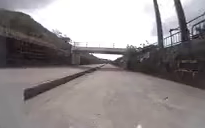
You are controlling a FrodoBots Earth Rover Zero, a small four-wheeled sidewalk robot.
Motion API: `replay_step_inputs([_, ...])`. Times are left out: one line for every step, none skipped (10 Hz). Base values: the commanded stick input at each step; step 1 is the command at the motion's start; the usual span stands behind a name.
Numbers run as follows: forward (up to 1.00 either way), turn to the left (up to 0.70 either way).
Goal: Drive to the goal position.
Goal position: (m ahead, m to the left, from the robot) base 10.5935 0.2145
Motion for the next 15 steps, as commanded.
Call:
replay_step_inputs([1.0, 0.0])
replay_step_inputs([1.0, 0.0])
replay_step_inputs([1.0, -0.27])
replay_step_inputs([1.0, -0.27])
replay_step_inputs([1.0, -0.27])
replay_step_inputs([1.0, -0.27])
replay_step_inputs([1.0, -0.27])
replay_step_inputs([1.0, -0.27])
replay_step_inputs([1.0, 0.0])
replay_step_inputs([1.0, 0.0])
replay_step_inputs([1.0, 0.0])
replay_step_inputs([1.0, 0.0])
replay_step_inputs([1.0, 0.0])
replay_step_inputs([1.0, 0.0])
replay_step_inputs([1.0, 0.0])
